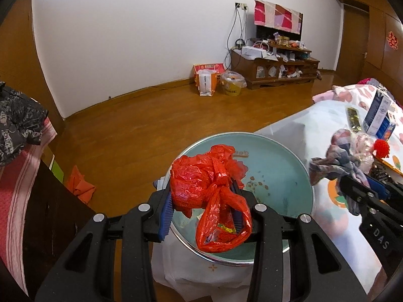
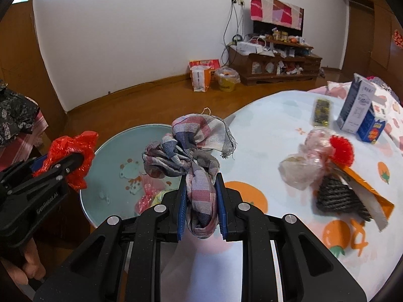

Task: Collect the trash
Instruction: 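Carry plaid cloth and red bag over the bin and open both tools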

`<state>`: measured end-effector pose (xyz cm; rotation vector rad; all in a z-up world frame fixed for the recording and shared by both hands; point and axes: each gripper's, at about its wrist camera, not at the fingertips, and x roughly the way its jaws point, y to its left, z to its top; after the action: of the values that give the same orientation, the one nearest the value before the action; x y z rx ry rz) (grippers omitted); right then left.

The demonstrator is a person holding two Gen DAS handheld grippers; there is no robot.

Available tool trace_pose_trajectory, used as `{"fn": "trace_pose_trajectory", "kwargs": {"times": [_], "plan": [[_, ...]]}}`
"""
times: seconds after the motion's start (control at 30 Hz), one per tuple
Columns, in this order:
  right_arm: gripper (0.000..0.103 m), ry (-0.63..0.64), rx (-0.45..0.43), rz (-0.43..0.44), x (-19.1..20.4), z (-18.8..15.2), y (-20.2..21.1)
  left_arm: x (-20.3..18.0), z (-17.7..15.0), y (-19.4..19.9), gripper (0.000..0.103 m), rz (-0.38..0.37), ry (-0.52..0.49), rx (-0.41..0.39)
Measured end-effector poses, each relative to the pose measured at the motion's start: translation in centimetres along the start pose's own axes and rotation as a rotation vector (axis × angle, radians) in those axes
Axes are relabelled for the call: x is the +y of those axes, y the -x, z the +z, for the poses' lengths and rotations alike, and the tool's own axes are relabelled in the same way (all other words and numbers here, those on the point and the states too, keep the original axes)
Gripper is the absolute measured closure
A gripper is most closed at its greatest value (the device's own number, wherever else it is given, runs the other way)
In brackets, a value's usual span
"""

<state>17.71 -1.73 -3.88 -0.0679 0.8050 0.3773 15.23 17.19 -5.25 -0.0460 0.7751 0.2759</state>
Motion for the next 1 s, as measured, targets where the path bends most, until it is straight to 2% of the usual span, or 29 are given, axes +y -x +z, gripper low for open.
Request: {"fn": "trace_pose_trajectory", "kwargs": {"times": [0.17,0.27,0.33,0.4,0.43,0.63,0.67,0.7,0.77,0.9,1.0], "plan": [[0.081,0.001,0.046,0.02,0.3,0.3,-2.3,-0.5,-0.3,-1.3,0.063,-0.003,-0.014,0.032],[0.076,0.013,0.07,0.039,0.5,0.4,-3.5,-0.8,-0.5,-2.1,0.061,-0.002,-0.026,0.049],[0.071,0.018,0.085,0.069,0.5,0.5,-4.2,-0.8,-0.6,-2.5,0.055,-0.001,-0.026,0.056],[0.062,0.02,0.092,0.071,0.4,0.7,-4.5,-0.6,-0.7,-2.6,0.048,0.007,-0.027,0.059],[0.061,0.02,0.088,0.069,0.3,0.7,-4.5,-0.6,-0.7,-2.6,0.042,0.014,-0.026,0.058],[0.057,-0.007,0.072,0.069,-0.5,1.0,-3.5,0.3,-0.6,-2.4,0.029,0.034,0.008,0.06],[0.053,-0.01,0.068,0.067,-0.6,1.0,-3.2,0.3,-0.6,-2.2,0.022,0.039,0.014,0.06],[0.045,-0.017,0.062,0.065,-0.8,1.1,-2.8,0.3,-0.7,-2.0,0.019,0.047,0.024,0.058],[0.037,-0.032,0.051,0.061,-1.3,1.0,-2.1,0.3,-0.8,-1.4,0.012,0.063,0.036,0.049],[0.037,-0.047,0.024,0.034,-2.1,0.7,-0.5,-0.2,-0.6,-0.3,0.011,0.079,0.033,0.035],[0.037,-0.054,0.005,-0.006,-3.2,0.0,0.9,-0.8,-0.7,0.7,0.01,0.06,0.03,0.023]]}}
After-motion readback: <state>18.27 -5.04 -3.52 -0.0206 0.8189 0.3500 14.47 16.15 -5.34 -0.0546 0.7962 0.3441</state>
